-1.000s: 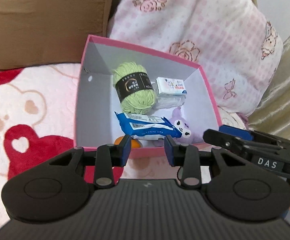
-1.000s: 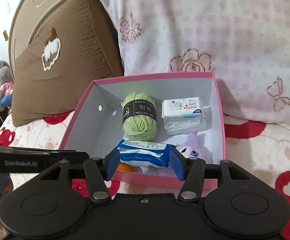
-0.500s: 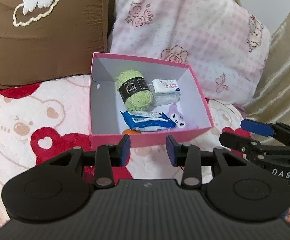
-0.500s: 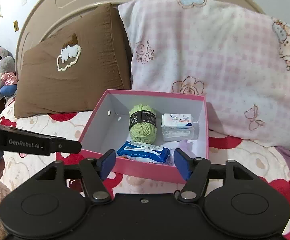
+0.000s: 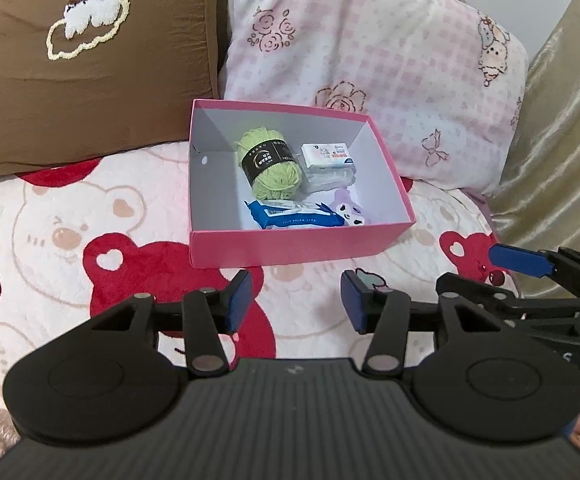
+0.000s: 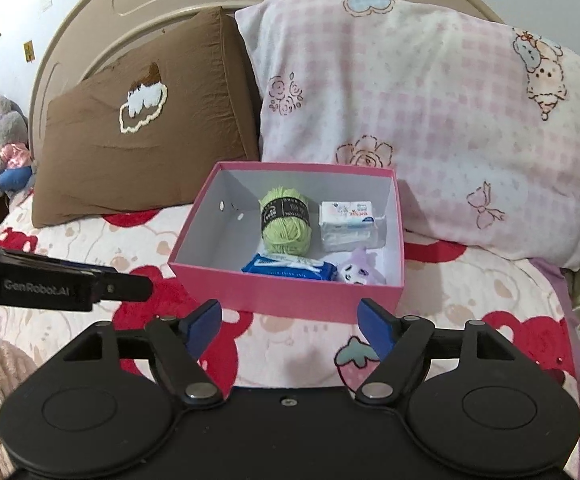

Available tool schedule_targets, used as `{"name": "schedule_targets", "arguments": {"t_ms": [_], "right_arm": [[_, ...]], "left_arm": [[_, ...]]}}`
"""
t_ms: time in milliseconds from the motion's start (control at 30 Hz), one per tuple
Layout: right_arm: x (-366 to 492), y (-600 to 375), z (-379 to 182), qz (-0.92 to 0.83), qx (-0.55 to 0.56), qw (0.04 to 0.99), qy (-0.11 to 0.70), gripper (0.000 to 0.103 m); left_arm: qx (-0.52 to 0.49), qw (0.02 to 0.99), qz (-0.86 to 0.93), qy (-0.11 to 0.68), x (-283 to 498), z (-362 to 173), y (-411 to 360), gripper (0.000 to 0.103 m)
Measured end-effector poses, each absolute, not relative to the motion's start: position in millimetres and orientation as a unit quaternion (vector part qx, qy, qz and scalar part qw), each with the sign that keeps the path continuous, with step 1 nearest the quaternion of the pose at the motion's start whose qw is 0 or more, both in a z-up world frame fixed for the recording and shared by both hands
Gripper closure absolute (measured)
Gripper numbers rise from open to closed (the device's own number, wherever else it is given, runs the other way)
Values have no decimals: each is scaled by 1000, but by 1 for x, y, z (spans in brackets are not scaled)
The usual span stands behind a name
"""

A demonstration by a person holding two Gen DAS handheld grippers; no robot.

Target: Organize objects

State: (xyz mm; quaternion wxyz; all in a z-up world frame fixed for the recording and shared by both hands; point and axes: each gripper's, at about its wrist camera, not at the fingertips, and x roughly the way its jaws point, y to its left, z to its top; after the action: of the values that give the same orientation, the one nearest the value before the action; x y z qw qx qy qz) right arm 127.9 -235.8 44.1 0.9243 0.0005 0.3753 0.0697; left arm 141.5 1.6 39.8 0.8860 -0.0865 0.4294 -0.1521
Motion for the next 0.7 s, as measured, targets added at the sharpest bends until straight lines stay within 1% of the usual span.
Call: {"name": "schedule_targets", "arguments": {"t_ms": [167, 233, 300, 500, 667, 700], "right_arm": [[117, -235, 41, 66, 4, 923, 379, 22], [113, -234, 39, 65, 6, 923, 380, 13], [109, -233, 38, 60, 1, 925, 374, 13], [100, -229, 36, 47, 4, 923, 383, 13], [92, -226, 34, 47, 2, 921, 386, 13], [91, -225, 35, 47, 1, 921, 386, 13]], "left_arm": [[-74, 890, -148, 425, 129, 44, 0, 48], [-68, 892, -141, 423, 126, 45, -1, 44], [-66, 893, -137, 424, 123, 45, 0, 42], [-71, 891, -127, 430, 114, 42, 4, 31], [-69, 888, -123, 438, 108, 38, 6, 31], [-67, 887, -122, 440, 107, 37, 6, 29]]}}
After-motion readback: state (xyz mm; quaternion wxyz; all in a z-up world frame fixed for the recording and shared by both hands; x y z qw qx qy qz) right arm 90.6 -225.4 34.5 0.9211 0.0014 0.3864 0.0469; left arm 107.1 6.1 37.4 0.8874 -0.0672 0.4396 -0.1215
